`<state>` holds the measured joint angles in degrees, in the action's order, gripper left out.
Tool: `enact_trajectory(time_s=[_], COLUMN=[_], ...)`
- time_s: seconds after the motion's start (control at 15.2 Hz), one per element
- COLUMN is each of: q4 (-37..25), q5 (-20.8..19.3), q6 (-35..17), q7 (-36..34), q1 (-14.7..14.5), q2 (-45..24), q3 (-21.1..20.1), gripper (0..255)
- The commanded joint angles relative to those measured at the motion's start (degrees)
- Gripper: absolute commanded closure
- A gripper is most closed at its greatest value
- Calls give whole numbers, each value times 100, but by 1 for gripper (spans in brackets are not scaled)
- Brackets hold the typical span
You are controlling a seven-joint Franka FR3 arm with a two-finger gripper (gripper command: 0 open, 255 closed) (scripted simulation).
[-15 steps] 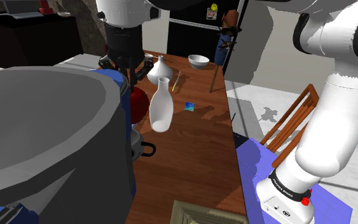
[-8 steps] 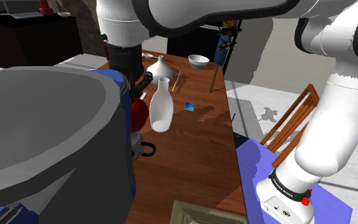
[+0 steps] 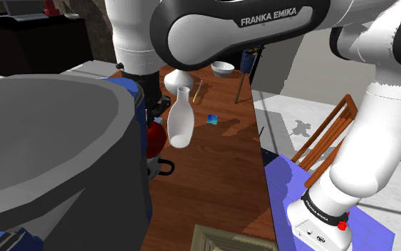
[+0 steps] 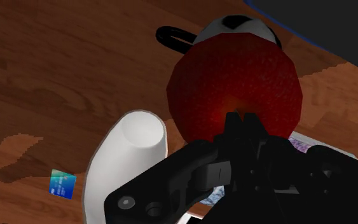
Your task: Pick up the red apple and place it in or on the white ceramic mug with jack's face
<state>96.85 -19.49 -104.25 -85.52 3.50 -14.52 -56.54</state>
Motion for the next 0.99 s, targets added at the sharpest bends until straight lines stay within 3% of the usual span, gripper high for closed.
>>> enact_trajectory(time_s=[0.0, 0.46, 0.53, 0.92], q4=[95, 95, 96, -68], q5=[-21, -21, -24, 17], q6=[-102, -102, -104, 75], q7=[-30, -30, -34, -1], q1=[0, 2, -1, -14], q2=[-13, -14, -16, 16], q3=[7, 5, 6, -16], gripper=[255, 255, 0, 0])
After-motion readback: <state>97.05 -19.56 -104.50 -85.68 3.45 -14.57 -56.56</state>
